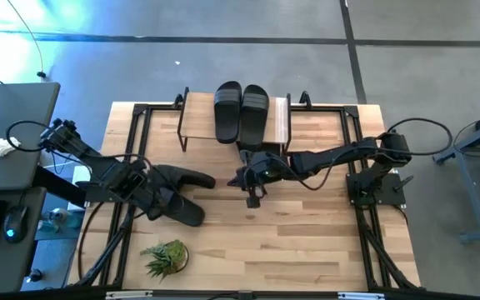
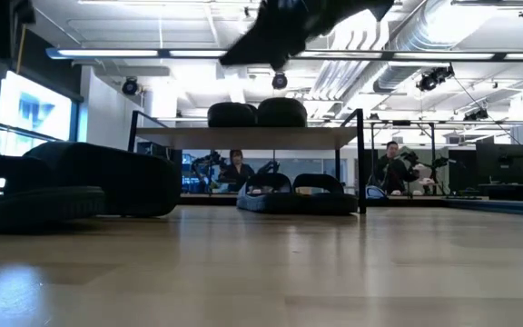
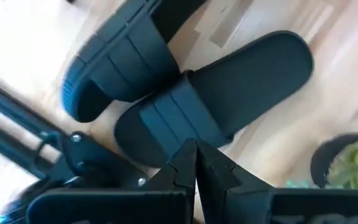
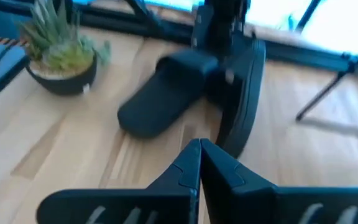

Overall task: Pick and place slides into the shelf
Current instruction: Put the black slide under the shelf

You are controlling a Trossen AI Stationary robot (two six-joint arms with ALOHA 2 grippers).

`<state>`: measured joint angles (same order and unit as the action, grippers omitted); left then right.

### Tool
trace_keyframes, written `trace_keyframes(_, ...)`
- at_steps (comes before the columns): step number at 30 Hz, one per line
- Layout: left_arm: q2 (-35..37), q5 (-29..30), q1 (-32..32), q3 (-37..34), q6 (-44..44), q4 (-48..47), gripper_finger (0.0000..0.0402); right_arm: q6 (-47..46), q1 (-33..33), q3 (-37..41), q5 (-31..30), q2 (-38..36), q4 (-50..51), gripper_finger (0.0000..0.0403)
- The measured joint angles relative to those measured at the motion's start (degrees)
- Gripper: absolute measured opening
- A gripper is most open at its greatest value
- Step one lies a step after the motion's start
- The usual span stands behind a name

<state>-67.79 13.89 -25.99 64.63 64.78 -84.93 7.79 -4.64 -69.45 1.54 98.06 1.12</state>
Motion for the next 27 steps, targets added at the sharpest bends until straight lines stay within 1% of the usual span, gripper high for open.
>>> trace_keyframes(2, 0.94, 0.54, 0.01, -3.90, 1.51, 4.39, 0.0000, -0.19, 0.57, 0.10, 0.64, 0.19, 3.09, 0.0001)
trace_keyframes(4, 2.06, 1.75, 0.08, -7.63, 2.61, 10.82, 0.0000, 0.00, 0.66, 0.20, 0.88, 0.24, 6.12, 0.0001)
trace_keyframes(6, 3.01, 4.13, 0.08, -10.67, 3.05, 15.74, 0.0001, -0.20, 0.63, 0.20, 2.39, 0.24, 7.44, 0.0002)
trace_keyframes(9, 4.18, 8.58, 0.09, -13.59, 4.92, 18.31, 0.0001, -2.06, 0.50, 0.20, 5.62, 0.24, 8.27, 0.0020)
trace_keyframes(11, 4.96, 11.03, 0.14, -14.44, 6.26, 18.90, 0.0006, -3.24, 0.35, 0.20, 5.95, 0.24, 7.34, 0.0042)
trace_keyframes(13, 5.73, 12.27, 0.14, -14.77, 6.36, 19.16, 0.0017, -4.36, 0.35, 0.20, 5.38, 0.24, 5.16, 0.0070)
trace_keyframes(16, 6.74, 13.42, 0.10, -14.78, 6.12, 18.86, 0.0043, -6.62, 0.62, 0.13, 3.78, 1.41, -1.10, 0.0114)
trace_keyframes(20, 7.57, 13.73, 0.10, -14.79, 3.98, 18.46, 0.0075, -10.02, 0.72, 0.15, 1.54, 7.17, -7.54, 0.0161)
trace_keyframes(23, 7.72, 13.57, 0.10, -14.78, 2.92, 18.38, 0.0089, -12.21, 0.63, 0.20, 0.86, 12.00, -11.12, 0.0182)
trace_keyframes(27, 7.70, 13.56, 0.10, -14.78, 2.76, 18.38, 0.0094, -17.39, 0.98, 0.22, -5.49, 15.61, -14.81, 0.0194)
